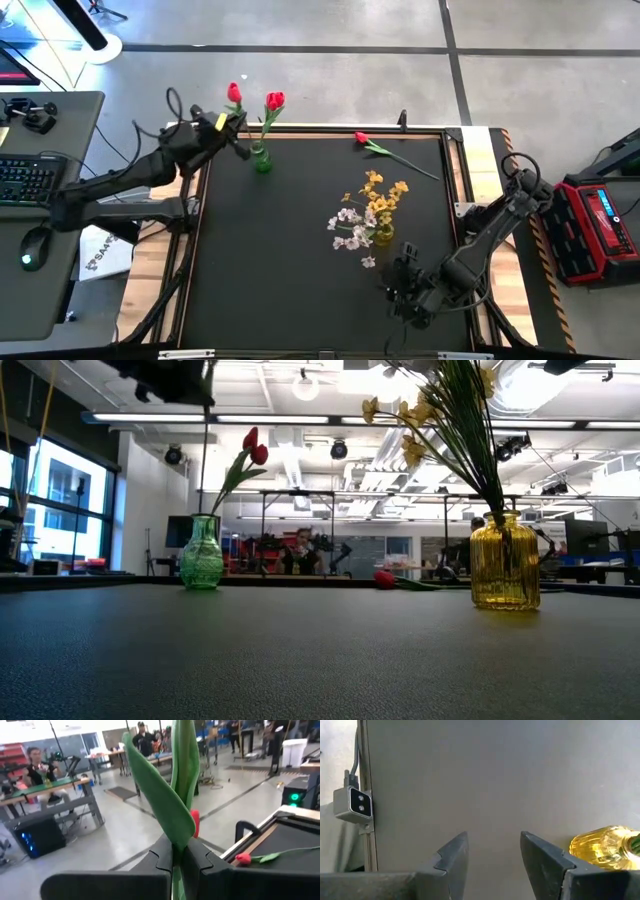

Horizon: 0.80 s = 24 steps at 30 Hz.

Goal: Sort flowers into vase by color
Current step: Put the bottom red tulip into the green vase

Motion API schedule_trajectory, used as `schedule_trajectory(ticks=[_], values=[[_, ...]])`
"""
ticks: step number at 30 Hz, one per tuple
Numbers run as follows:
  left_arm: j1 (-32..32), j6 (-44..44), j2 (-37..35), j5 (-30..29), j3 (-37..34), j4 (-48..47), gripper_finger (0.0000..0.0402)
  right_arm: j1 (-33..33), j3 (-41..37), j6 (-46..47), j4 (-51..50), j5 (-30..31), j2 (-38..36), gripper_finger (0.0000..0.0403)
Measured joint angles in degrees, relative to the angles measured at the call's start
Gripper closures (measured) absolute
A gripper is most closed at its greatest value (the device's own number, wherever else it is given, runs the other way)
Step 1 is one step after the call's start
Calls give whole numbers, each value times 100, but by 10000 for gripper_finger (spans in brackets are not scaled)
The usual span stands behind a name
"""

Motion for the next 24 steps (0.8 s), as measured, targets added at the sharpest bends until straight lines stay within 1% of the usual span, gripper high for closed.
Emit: schedule_trajectory(ticks=[6,11,16,20,24], values=[[445,-248,473,500,0,119,401,-2,0,-16,0,49,0,238],[584,-257,714,525,0,146,401,-2,0,-16,0,254,0,238],[674,-486,831,505,0,4,397,-2,0,-18,0,284,0,238],[743,-690,844,503,-1,-131,374,-2,0,-18,0,289,0,238],[811,-827,840,505,-1,-444,333,-2,0,15,1,302,0,238]])
